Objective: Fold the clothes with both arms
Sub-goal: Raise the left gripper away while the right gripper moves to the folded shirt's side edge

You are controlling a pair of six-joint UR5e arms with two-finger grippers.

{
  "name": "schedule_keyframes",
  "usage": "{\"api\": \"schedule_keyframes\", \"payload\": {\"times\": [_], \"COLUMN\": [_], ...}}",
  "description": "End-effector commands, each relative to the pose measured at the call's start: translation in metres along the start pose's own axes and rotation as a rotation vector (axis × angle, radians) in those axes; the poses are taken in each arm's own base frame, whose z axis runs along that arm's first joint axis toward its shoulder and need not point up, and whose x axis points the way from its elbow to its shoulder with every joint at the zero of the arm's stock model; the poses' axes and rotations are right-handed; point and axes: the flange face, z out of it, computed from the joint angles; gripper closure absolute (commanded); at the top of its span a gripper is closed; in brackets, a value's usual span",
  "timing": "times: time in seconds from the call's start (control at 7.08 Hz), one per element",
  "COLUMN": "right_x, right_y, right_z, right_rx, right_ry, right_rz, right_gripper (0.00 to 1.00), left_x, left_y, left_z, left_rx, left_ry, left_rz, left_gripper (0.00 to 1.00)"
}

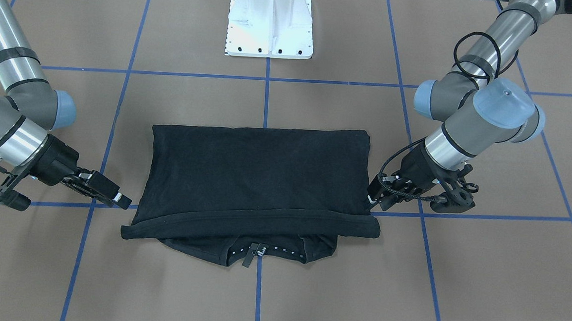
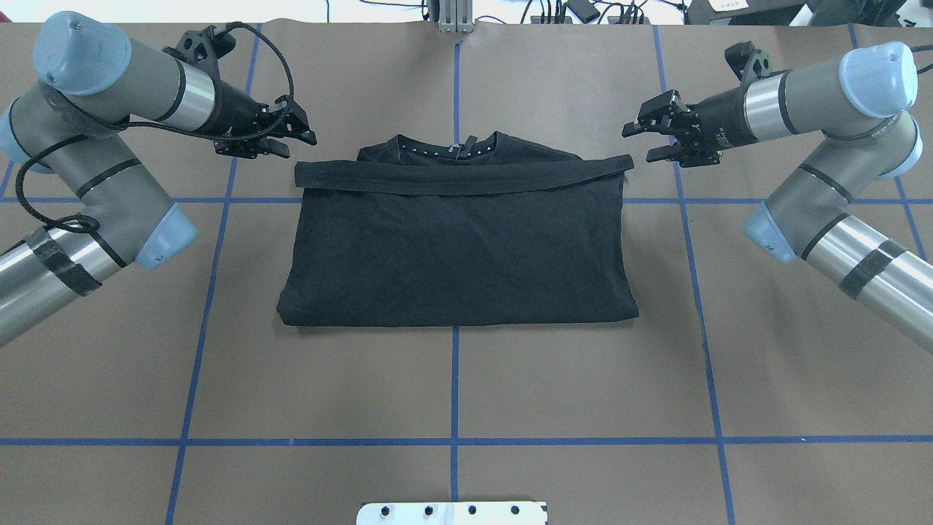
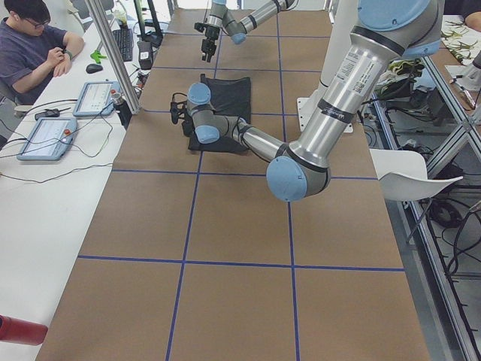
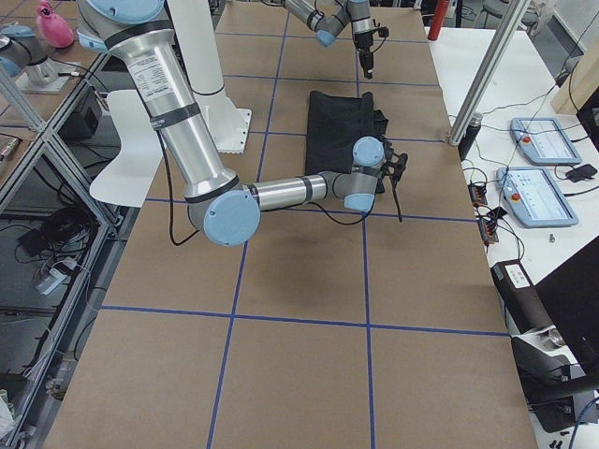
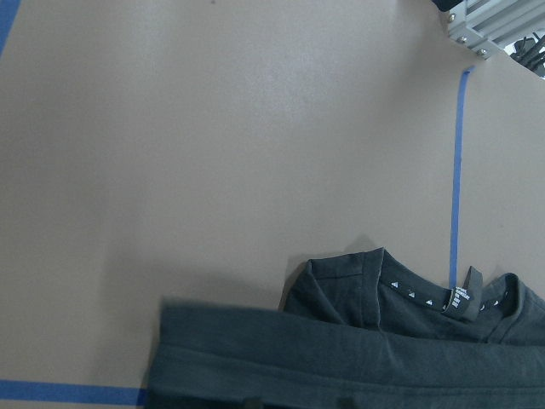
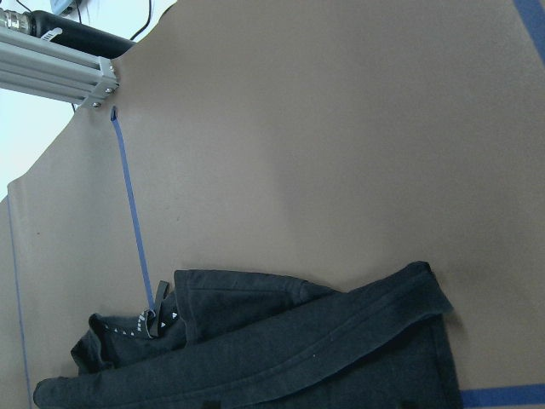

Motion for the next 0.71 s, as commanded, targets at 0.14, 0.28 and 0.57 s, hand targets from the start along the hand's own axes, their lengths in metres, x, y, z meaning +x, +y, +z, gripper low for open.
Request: {"api": "schedule_keyframes", "payload": {"times": [0.14, 0.28, 0.57], "right_x": [-0.012, -0.022, -0.054], "right_y": [0.018, 0.025, 0.084], "right_z": [0.005, -0.002, 0.001], "right_rx": [-0.134, -0.149, -0.223], "right_ry": [0.047, 0.086, 0.213], "right_rz": [0.045, 0.084, 0.171], "right_gripper": [0.00, 0.00, 0.00], "left_x": [0.003, 0.005, 0.010], "left_y": [-0.011, -0.013, -0.009], "left_z": [-0.016, -0.022, -0.033], "left_rx": [0.015, 0.022, 0.029], "left_ry": [0.010, 0.017, 0.032], "left_rz": [-0.004, -0.002, 0.003], "left_gripper": [0.01, 0.01, 0.01]}}
